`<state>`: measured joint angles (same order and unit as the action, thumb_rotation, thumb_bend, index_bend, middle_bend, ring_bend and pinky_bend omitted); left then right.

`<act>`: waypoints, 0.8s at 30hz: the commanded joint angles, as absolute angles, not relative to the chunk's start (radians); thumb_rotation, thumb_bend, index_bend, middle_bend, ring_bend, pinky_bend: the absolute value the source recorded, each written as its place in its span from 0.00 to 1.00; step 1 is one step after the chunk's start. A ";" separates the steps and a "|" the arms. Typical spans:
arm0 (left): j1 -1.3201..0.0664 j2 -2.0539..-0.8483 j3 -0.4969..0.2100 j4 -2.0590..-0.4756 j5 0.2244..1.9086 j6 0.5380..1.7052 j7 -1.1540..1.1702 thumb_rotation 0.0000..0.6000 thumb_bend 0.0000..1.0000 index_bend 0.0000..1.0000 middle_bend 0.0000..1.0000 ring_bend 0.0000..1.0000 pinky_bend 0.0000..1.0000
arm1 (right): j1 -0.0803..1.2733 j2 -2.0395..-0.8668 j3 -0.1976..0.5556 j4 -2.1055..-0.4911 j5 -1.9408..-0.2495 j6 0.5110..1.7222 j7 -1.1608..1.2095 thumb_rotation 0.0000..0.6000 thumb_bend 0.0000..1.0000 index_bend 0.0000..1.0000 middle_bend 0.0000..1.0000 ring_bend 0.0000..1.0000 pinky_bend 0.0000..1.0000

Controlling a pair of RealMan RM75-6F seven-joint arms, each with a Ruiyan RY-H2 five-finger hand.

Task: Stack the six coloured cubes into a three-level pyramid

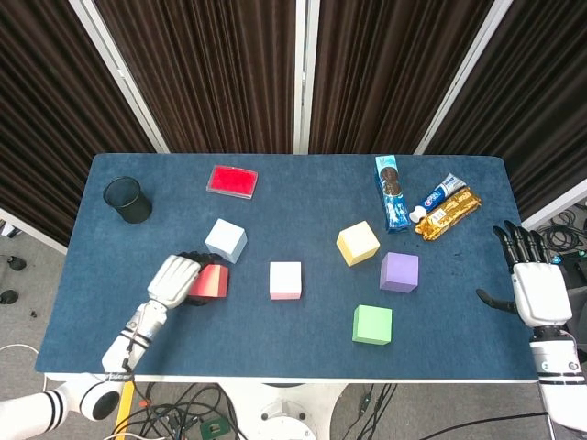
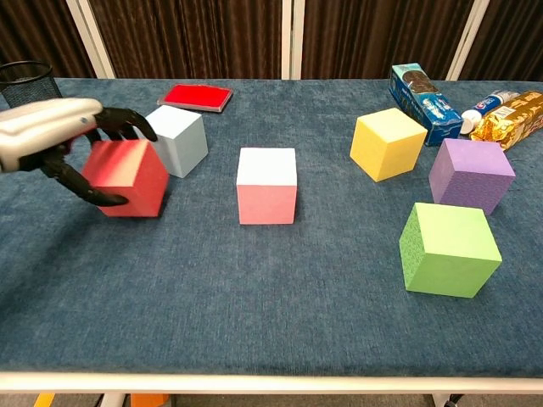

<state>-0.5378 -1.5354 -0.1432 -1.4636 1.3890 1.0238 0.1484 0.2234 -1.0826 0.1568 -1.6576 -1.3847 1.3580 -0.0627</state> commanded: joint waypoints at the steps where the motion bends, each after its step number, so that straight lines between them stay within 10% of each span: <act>1: -0.588 -1.525 -0.167 -1.539 1.299 0.946 0.238 1.00 0.30 0.26 0.63 0.34 0.45 | 0.220 -1.082 0.154 -1.655 -1.385 1.360 -0.058 1.00 0.05 0.00 0.00 0.00 0.00; 24: -0.825 -1.549 -0.250 -1.569 0.954 0.816 0.462 1.00 0.30 0.27 0.63 0.34 0.45 | 0.204 -1.088 0.144 -1.612 -1.378 1.365 -0.001 1.00 0.06 0.00 0.00 0.00 0.00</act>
<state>-0.8171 -1.5415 -0.2485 -1.5777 0.9639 0.8187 0.4656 0.2043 -1.0878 0.1440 -1.6122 -1.3782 1.3647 -0.0008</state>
